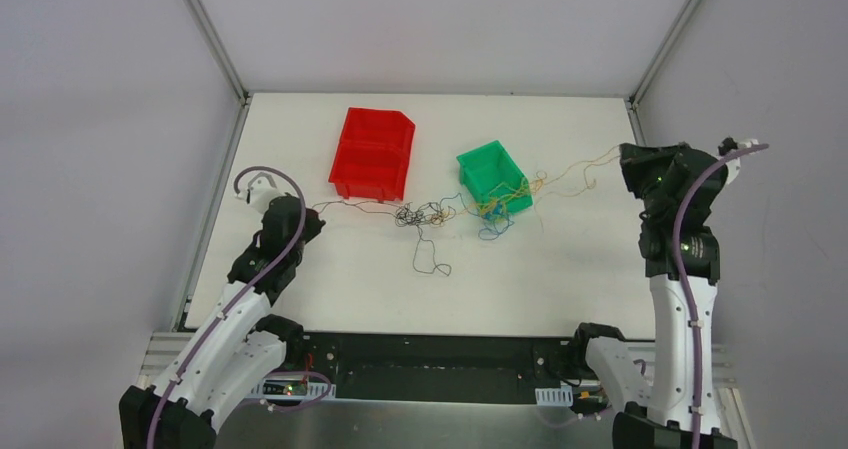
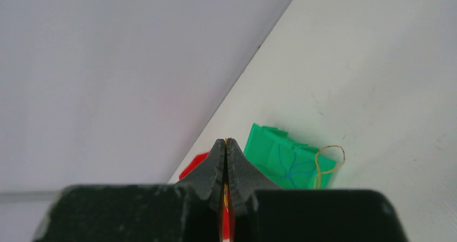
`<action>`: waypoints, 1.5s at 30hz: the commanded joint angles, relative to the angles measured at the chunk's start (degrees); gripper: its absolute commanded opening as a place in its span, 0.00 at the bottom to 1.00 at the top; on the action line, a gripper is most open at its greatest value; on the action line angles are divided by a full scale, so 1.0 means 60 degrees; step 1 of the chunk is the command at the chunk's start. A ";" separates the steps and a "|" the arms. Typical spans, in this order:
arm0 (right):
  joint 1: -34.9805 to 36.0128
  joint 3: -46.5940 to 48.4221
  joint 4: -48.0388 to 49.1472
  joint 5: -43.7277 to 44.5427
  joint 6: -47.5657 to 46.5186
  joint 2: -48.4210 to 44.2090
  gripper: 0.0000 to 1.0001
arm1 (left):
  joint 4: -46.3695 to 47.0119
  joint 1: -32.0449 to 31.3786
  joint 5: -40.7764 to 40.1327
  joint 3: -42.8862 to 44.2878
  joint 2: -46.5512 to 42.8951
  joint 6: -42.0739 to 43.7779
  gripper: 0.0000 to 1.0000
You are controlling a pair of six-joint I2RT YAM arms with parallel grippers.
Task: Untangle the cables
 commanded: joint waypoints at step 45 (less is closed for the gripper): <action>0.6461 0.8119 -0.5910 -0.1464 -0.4561 0.4187 0.00 | 0.9263 -0.4452 0.8554 0.3123 0.7574 0.6661 0.78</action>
